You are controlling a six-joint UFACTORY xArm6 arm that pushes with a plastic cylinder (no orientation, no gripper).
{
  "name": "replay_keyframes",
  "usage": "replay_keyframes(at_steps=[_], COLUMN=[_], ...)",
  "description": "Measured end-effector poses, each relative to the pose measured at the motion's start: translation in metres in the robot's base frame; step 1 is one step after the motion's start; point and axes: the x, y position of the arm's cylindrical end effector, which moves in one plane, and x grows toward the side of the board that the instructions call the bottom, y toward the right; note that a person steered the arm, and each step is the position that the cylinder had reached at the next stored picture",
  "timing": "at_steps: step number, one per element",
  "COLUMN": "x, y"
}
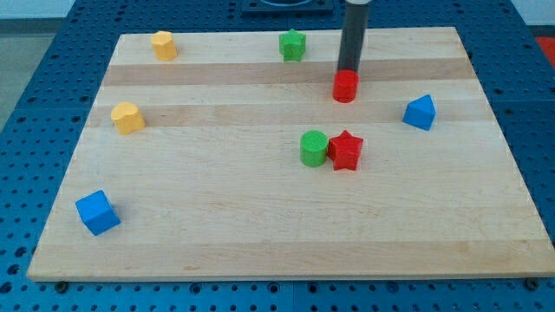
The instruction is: Place the red circle in between the blue triangle and red star
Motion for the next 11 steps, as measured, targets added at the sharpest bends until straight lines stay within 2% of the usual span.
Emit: replay_keyframes(at_steps=[2,8,9,11], x=[0.017,0.012,0.018,0.057], y=[-0.03,0.031,0.046,0.047])
